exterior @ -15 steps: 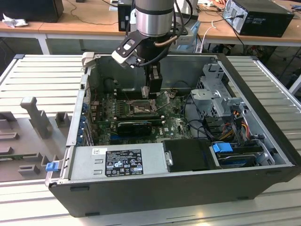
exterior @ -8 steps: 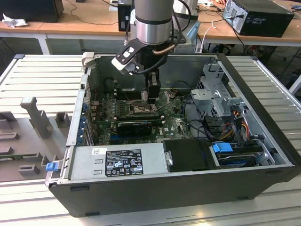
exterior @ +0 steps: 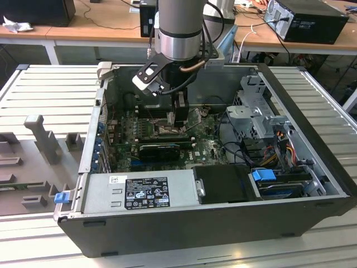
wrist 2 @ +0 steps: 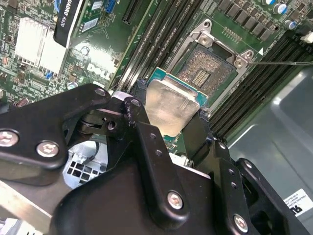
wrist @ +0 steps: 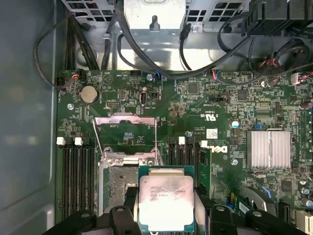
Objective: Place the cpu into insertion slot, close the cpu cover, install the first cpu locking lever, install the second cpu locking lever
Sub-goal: 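Place the cpu into insertion slot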
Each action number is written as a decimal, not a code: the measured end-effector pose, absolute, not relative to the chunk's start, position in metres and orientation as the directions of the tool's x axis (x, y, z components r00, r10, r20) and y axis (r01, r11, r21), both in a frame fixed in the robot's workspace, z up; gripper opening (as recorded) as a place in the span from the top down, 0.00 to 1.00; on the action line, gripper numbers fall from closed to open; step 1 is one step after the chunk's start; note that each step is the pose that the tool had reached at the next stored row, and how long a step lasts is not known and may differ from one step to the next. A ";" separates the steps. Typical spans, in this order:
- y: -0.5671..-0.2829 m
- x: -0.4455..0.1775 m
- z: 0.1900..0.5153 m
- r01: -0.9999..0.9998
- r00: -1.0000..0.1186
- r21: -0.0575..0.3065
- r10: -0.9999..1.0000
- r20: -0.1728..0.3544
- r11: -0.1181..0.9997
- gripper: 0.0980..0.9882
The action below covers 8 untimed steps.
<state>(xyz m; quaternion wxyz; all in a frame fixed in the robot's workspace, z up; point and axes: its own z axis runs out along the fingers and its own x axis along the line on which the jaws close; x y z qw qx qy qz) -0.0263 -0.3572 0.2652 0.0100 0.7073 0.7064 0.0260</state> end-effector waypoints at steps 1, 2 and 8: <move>-0.357 -0.027 0.265 0.999 0.001 0.052 1.000 0.023 -0.002 0.51; -0.357 -0.030 0.263 0.999 0.001 0.052 1.000 0.023 -0.002 0.51; -0.355 -0.035 0.249 0.999 0.001 0.052 1.000 0.023 -0.002 0.51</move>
